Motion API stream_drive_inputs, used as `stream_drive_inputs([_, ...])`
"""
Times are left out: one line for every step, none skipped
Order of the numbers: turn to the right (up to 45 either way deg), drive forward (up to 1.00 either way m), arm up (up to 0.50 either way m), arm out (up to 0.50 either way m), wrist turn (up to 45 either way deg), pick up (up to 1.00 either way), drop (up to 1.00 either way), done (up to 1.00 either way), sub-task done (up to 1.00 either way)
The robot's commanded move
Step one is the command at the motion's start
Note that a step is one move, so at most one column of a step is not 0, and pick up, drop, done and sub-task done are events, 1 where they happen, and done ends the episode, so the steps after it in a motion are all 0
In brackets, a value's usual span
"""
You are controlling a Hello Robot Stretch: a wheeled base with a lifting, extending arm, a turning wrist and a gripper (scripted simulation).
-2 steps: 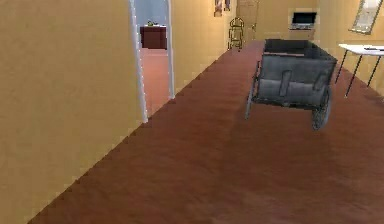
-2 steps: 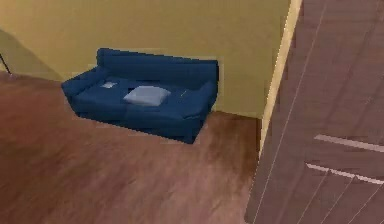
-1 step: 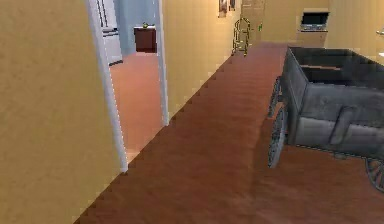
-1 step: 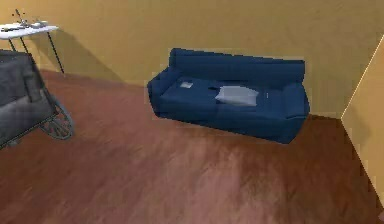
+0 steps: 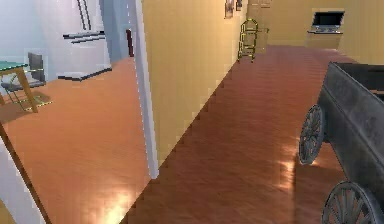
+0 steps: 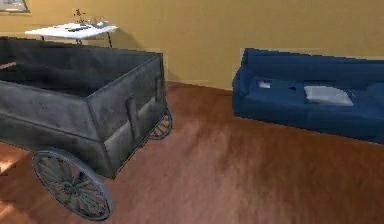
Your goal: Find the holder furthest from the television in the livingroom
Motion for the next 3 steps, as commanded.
stream_drive_inputs([0.0, 0.25, 0.0, 0.0, 0.0, 0.0, 0.0, 0.0, 0.0])
stream_drive_inputs([18.0, 0.0, 0.0, 0.0, 0.0, 0.0, 0.0, 0.0, 0.0])
stream_drive_inputs([0.0, 1.0, 0.0, 0.0, 0.0, 0.0, 0.0, 0.0, 0.0])
